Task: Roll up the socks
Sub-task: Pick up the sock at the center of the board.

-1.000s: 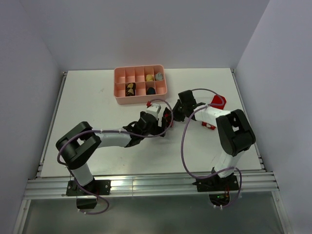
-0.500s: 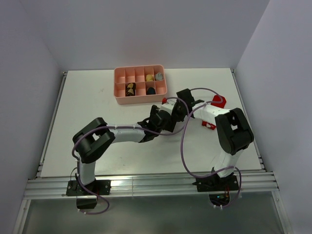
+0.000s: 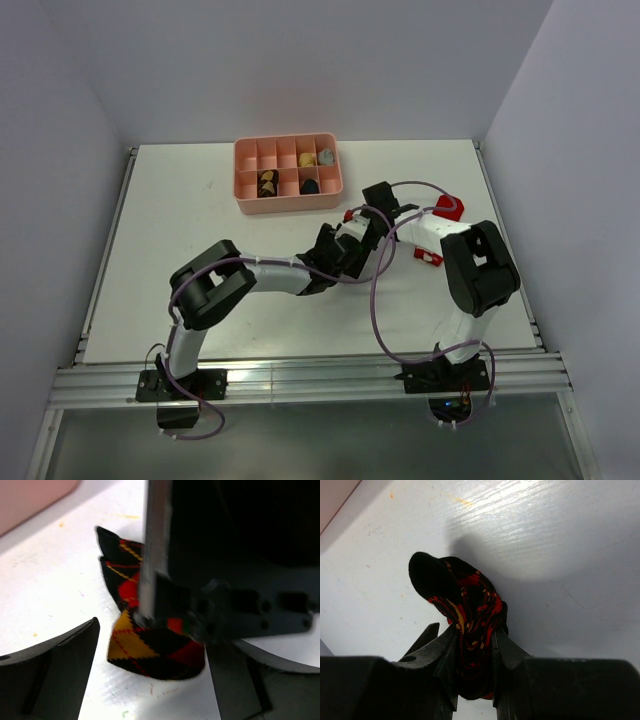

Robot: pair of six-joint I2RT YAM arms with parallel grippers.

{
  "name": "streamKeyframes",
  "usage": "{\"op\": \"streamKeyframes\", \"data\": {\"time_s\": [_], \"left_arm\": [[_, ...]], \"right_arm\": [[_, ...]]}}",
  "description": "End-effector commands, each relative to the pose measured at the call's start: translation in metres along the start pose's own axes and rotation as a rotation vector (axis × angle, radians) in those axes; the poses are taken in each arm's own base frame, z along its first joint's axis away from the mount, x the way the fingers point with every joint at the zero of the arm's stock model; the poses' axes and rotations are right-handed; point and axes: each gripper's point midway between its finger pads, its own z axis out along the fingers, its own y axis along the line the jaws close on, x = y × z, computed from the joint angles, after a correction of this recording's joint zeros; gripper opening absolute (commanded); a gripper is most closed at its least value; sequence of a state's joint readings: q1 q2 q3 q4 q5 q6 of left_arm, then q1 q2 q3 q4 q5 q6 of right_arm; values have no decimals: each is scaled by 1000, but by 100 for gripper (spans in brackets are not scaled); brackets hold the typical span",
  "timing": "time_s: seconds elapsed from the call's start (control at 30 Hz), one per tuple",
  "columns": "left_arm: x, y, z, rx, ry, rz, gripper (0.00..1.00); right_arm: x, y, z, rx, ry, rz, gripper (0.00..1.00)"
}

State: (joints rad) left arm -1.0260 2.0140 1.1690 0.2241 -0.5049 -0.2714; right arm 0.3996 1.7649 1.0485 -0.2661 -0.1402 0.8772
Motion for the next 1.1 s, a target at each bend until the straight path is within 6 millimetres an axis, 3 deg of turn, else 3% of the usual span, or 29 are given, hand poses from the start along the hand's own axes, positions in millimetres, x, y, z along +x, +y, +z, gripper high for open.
{"op": "streamKeyframes", "data": {"time_s": [0.0, 0.23, 0.43, 0.47, 0.53, 0.57, 0.7, 0.83, 0.87, 1.07], "left_arm": [[-4, 0, 8, -57, -4, 59, 89], [4, 2, 15, -102, 17, 64, 80], [19, -2, 12, -69, 52, 32, 45], [25, -2, 10, -59, 64, 28, 32], [31, -4, 9, -47, 76, 17, 18], [36, -2, 8, -55, 84, 16, 1], [44, 1, 4, -56, 99, 14, 1], [46, 7, -2, -69, 95, -7, 1], [46, 8, -4, -67, 94, -11, 1], [45, 19, -5, -68, 111, -73, 0]], "right_arm": [[12, -10, 3, 60, 43, -4, 0], [18, -11, 5, 59, 64, 9, 0], [17, -5, 3, 40, 68, 14, 0], [17, -4, 3, 38, 70, 14, 0], [17, -1, 2, 29, 70, 18, 0], [17, 0, 1, 23, 73, 19, 0], [18, 3, 1, 6, 83, 35, 2], [13, 8, -4, -48, 83, 63, 25], [10, 11, -8, -62, 75, 67, 37], [-21, 14, -38, -82, -5, 53, 73]]}}
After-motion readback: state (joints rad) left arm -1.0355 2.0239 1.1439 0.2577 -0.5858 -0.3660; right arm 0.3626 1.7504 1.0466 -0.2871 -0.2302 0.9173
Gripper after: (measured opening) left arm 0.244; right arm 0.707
